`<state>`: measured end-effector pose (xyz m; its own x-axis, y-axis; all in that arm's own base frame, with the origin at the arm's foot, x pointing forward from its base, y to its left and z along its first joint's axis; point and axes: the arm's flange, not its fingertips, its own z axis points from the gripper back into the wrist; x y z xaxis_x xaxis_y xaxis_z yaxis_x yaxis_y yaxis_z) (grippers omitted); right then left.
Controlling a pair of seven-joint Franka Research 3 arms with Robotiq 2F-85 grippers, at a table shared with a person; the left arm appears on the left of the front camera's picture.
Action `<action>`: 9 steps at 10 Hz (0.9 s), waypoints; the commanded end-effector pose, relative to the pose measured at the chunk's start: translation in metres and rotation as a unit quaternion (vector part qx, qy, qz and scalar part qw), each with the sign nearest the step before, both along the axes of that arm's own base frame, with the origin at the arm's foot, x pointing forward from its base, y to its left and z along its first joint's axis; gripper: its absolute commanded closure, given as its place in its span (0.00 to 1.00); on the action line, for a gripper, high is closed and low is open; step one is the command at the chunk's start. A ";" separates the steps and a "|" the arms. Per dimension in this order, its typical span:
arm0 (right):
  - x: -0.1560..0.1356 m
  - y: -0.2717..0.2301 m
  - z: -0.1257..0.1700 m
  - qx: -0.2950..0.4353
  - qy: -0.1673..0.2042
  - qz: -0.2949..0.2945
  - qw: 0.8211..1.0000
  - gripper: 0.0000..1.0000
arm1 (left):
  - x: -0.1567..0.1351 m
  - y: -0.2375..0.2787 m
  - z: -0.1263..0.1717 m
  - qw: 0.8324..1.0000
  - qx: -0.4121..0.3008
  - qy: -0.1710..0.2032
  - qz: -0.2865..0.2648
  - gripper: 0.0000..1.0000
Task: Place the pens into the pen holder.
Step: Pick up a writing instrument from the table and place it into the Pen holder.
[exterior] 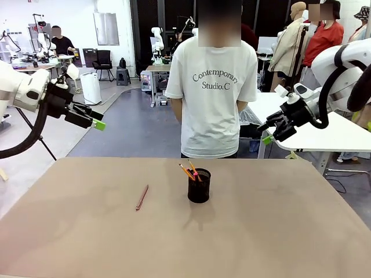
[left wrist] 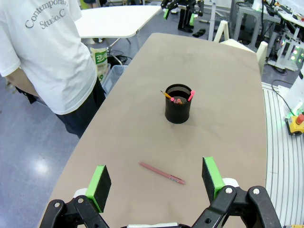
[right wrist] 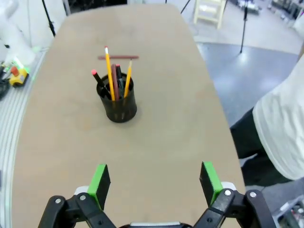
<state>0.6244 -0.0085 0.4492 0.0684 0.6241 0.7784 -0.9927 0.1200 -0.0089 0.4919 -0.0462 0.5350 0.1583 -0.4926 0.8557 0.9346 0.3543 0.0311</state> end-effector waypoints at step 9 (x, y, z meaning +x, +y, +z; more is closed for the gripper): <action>0.000 0.000 0.000 0.000 0.000 0.000 1.000 0.00 | 0.000 0.000 0.002 1.000 0.000 -0.001 0.001 0.00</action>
